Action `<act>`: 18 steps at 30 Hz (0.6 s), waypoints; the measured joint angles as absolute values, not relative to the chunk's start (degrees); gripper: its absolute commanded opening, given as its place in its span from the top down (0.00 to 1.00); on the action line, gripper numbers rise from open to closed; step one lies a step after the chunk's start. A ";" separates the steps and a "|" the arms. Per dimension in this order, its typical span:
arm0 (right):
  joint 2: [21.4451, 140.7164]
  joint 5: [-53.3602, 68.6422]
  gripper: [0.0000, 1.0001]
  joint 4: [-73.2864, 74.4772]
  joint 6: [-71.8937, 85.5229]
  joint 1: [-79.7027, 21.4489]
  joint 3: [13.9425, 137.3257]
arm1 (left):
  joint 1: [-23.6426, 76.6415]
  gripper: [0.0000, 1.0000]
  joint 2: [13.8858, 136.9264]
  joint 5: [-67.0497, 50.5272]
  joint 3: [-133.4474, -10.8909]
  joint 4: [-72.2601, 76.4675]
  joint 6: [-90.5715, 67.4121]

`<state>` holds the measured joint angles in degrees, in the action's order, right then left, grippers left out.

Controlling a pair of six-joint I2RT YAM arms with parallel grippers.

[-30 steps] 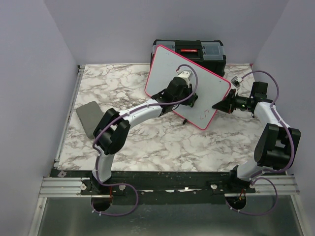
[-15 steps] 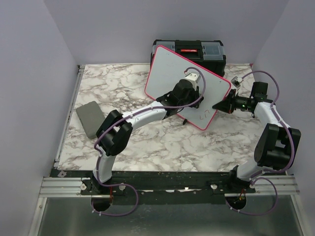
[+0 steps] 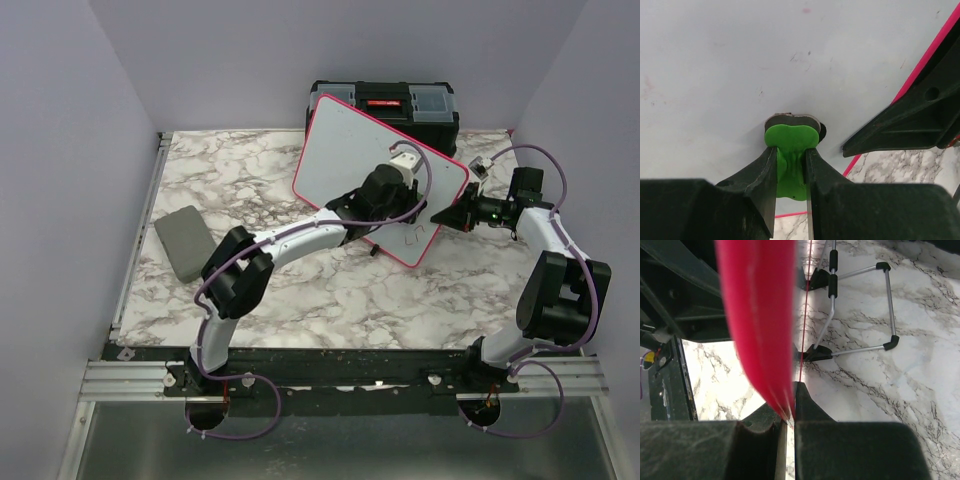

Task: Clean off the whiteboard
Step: Erase the whiteboard at the whiteboard stand.

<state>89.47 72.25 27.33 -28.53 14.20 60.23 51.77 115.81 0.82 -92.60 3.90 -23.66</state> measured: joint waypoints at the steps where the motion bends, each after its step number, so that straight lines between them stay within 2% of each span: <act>1: 89.47 72.25 0.99 27.31 -28.51 14.20 60.23 | 51.68 1.00 116.07 0.84 -93.71 3.05 -23.27; 11: 89.47 72.97 0.99 29.56 -28.08 13.52 60.23 | 50.37 1.00 121.51 4.23 -117.03 -0.62 -18.31; 18: 89.47 73.19 0.99 30.26 -28.10 13.45 60.23 | 48.84 1.00 122.65 7.94 -119.17 -3.38 -18.22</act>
